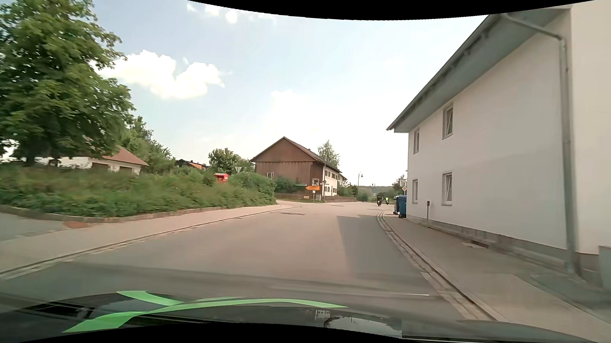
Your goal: Follow the waypoints while adhering to traffic rules and regulations
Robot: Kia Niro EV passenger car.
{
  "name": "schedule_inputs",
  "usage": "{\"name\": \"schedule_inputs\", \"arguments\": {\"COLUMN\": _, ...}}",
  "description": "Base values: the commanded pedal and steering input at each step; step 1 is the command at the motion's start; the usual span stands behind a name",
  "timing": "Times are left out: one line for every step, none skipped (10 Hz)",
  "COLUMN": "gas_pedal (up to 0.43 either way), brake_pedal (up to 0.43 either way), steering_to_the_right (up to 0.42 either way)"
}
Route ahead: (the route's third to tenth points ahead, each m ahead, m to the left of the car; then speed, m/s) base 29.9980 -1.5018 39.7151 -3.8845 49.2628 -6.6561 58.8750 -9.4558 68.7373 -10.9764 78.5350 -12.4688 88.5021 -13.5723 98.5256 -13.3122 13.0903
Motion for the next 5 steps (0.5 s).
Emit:
{"name": "schedule_inputs", "arguments": {"gas_pedal": 0.189, "brake_pedal": 0.000, "steering_to_the_right": 0.041}}
{"name": "schedule_inputs", "arguments": {"gas_pedal": 0.197, "brake_pedal": 0.000, "steering_to_the_right": 0.041}}
{"name": "schedule_inputs", "arguments": {"gas_pedal": 0.209, "brake_pedal": 0.000, "steering_to_the_right": 0.041}}
{"name": "schedule_inputs", "arguments": {"gas_pedal": 0.209, "brake_pedal": 0.000, "steering_to_the_right": 0.041}}
{"name": "schedule_inputs", "arguments": {"gas_pedal": 0.220, "brake_pedal": 0.000, "steering_to_the_right": 0.041}}
